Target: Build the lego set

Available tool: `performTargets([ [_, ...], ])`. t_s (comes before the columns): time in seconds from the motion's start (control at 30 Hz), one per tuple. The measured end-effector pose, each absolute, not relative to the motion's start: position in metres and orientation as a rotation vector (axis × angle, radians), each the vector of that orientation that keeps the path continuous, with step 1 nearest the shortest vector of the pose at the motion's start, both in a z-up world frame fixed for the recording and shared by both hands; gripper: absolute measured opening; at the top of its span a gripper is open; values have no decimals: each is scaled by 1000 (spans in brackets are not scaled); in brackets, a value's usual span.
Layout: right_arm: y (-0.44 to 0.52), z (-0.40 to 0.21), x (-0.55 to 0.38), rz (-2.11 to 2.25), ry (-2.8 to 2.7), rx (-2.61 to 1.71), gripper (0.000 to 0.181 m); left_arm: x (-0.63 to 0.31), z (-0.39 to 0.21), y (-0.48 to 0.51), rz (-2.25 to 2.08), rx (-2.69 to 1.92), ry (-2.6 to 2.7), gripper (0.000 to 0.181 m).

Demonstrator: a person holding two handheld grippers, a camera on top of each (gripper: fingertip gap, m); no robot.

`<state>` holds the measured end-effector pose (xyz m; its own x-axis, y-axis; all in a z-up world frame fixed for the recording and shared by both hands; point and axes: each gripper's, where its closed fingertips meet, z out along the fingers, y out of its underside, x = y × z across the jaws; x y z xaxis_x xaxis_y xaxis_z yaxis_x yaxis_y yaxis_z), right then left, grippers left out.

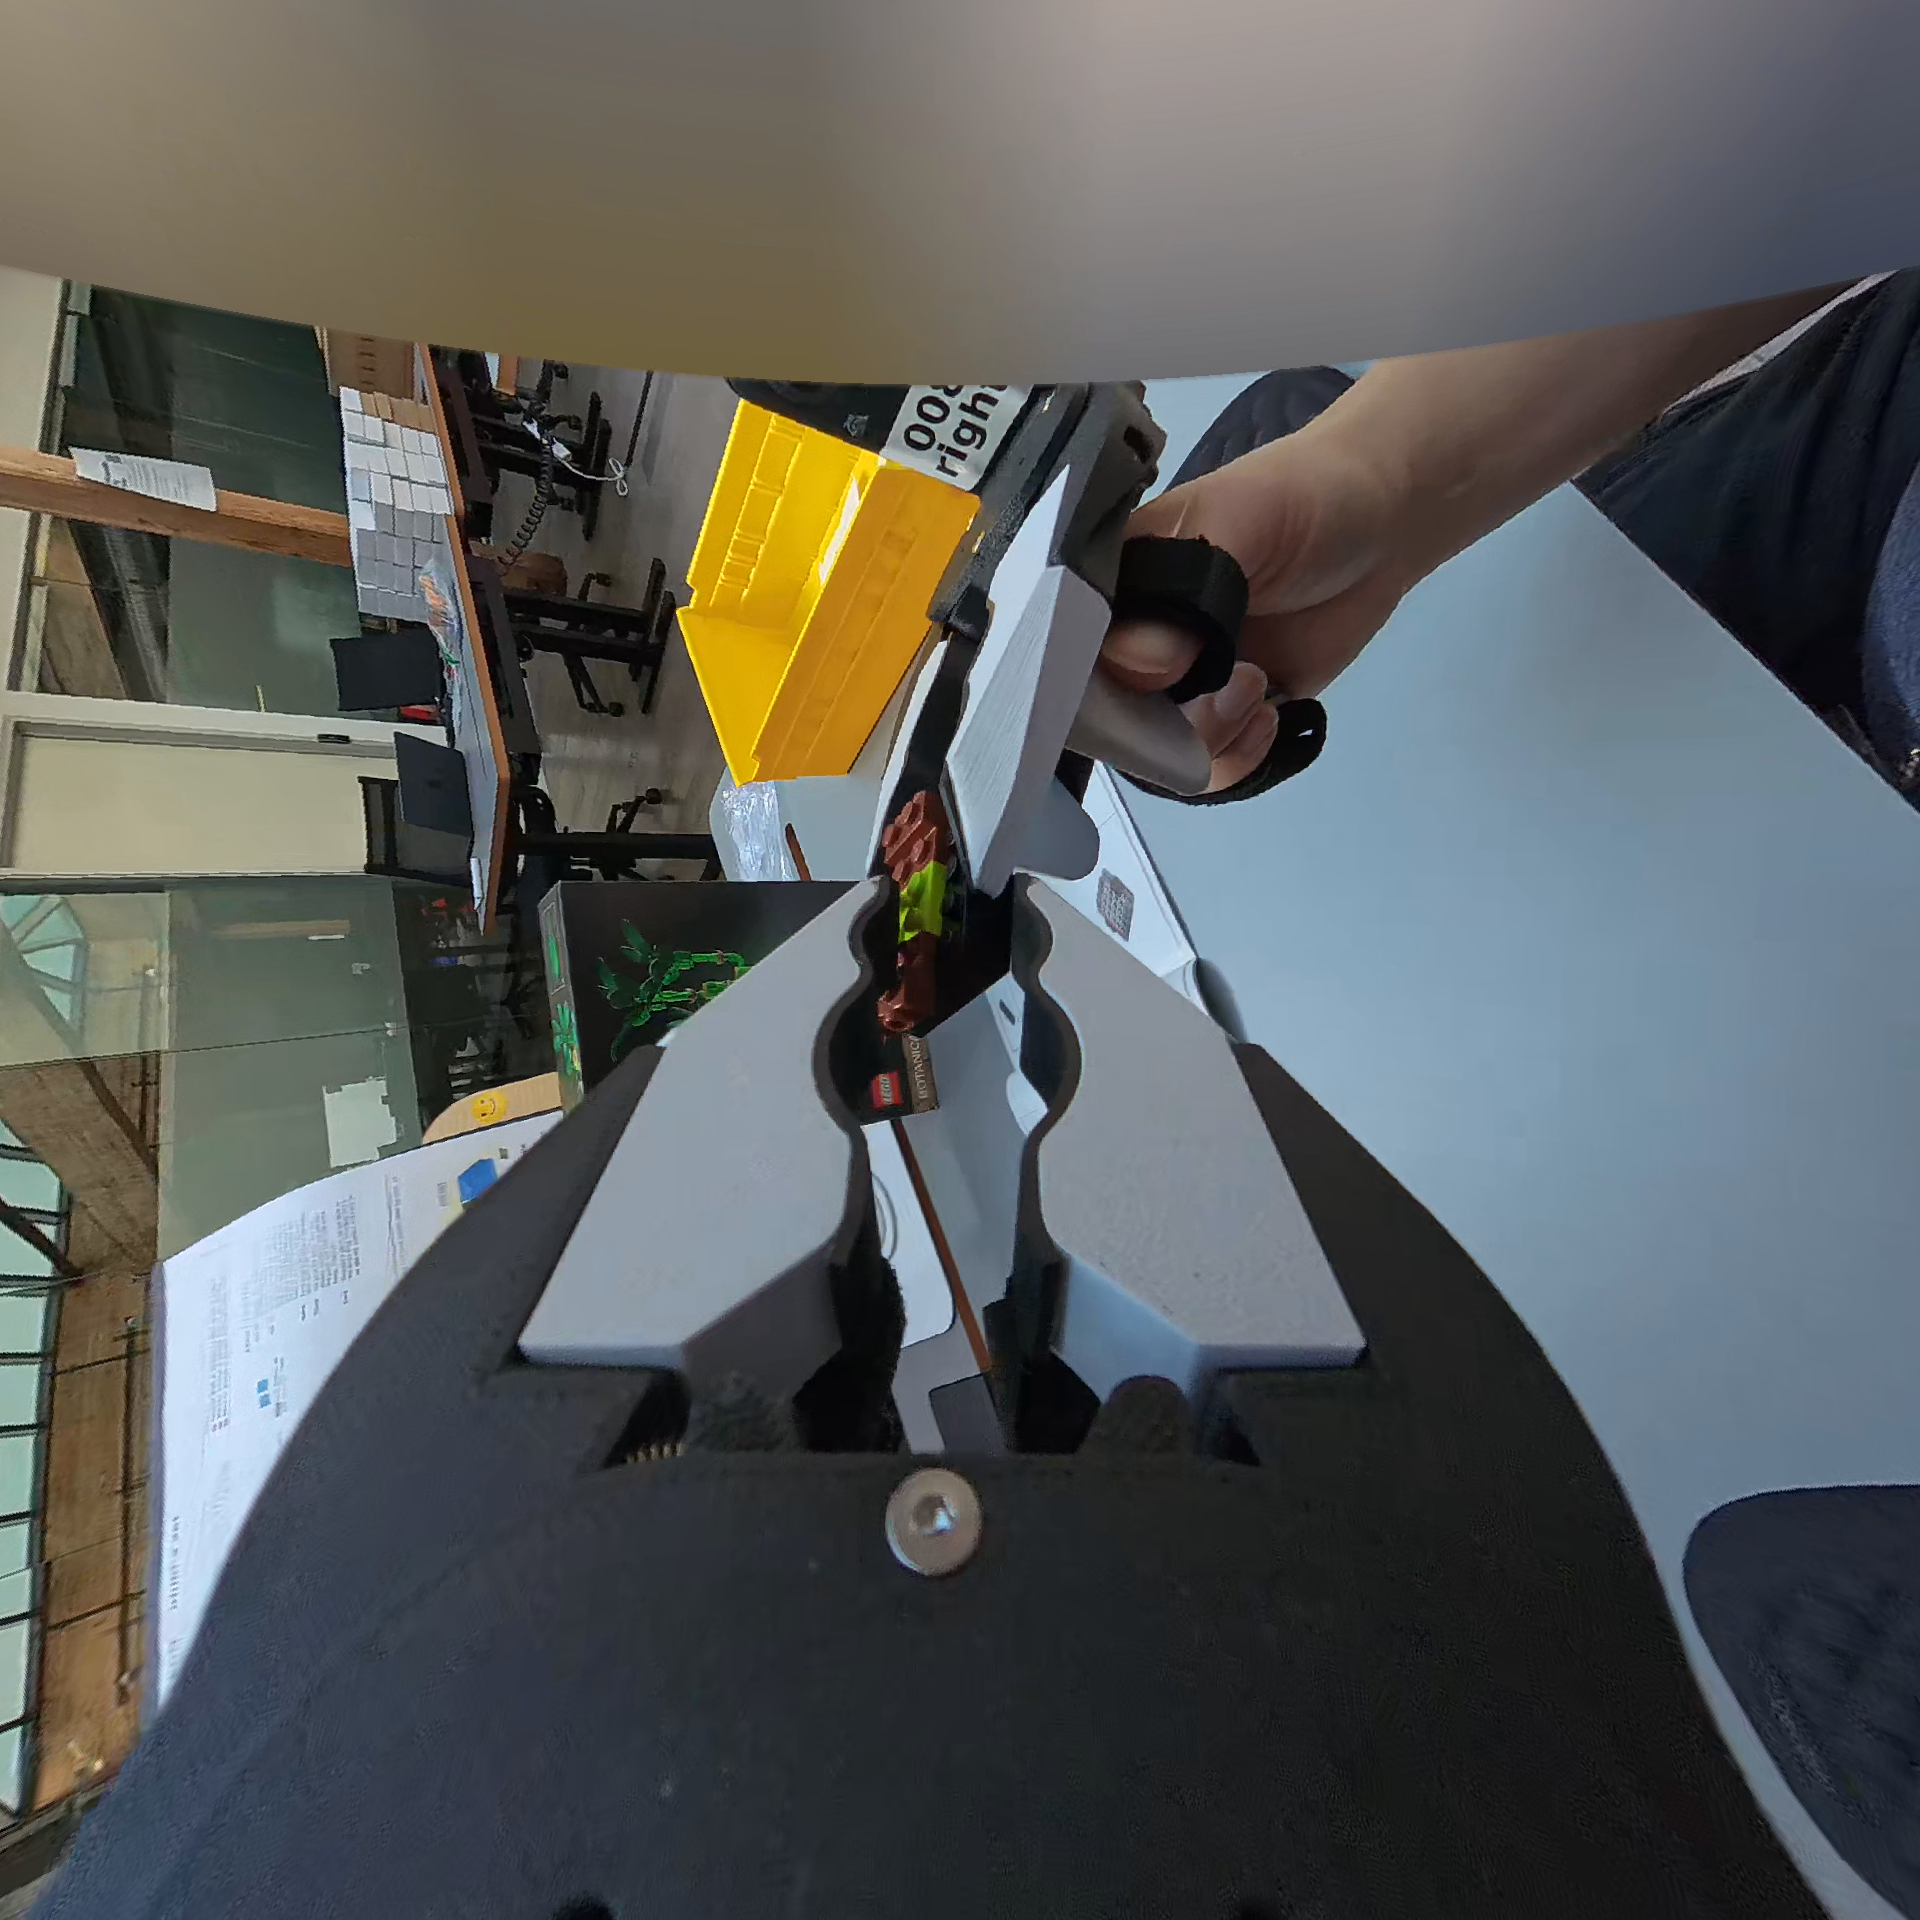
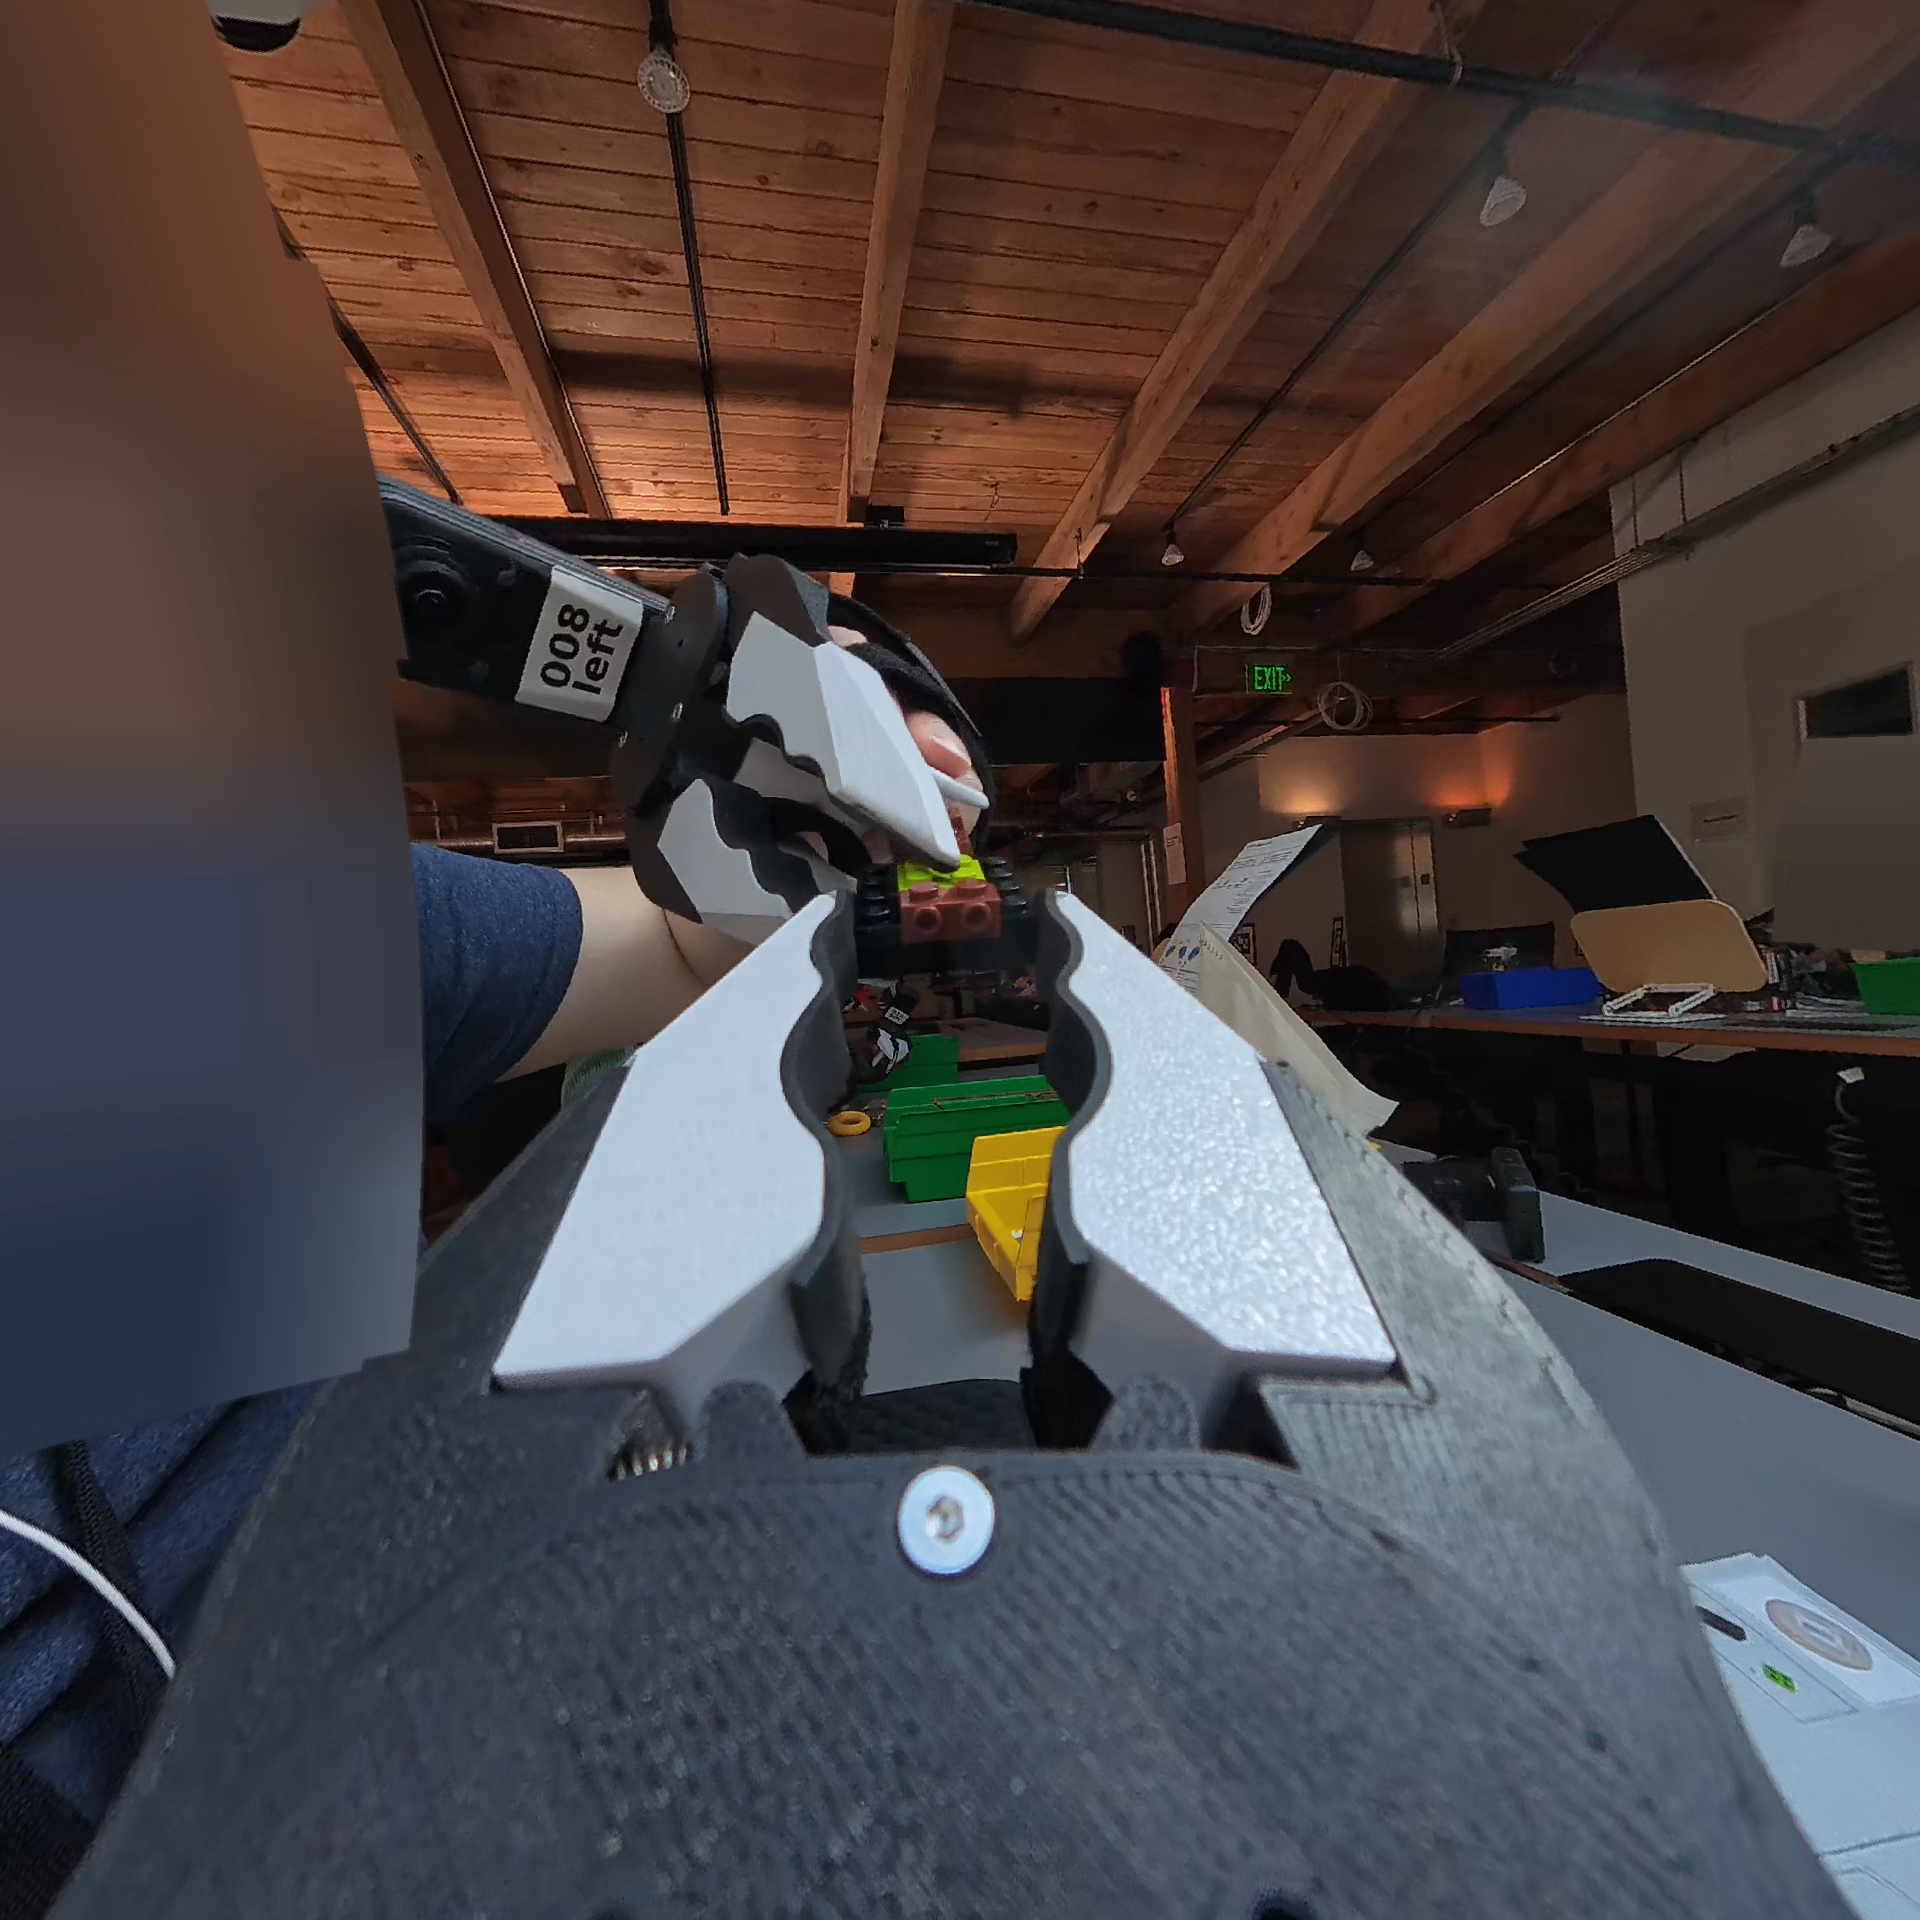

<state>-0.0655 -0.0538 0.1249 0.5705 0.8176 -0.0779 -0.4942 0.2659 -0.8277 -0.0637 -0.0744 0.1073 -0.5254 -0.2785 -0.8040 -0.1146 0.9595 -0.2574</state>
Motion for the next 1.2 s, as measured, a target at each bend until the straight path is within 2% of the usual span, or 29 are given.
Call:
performTargets([
  [0.97, -54, 121, -70, 1047, -381, -856, 32, -68, 103, -77, -284, -364, 2155, 18],
  [1.2, -56, 123, -78, 1122, -393, -857, 33, -65, 98, -69, -235, -396, 2155, 26],
])
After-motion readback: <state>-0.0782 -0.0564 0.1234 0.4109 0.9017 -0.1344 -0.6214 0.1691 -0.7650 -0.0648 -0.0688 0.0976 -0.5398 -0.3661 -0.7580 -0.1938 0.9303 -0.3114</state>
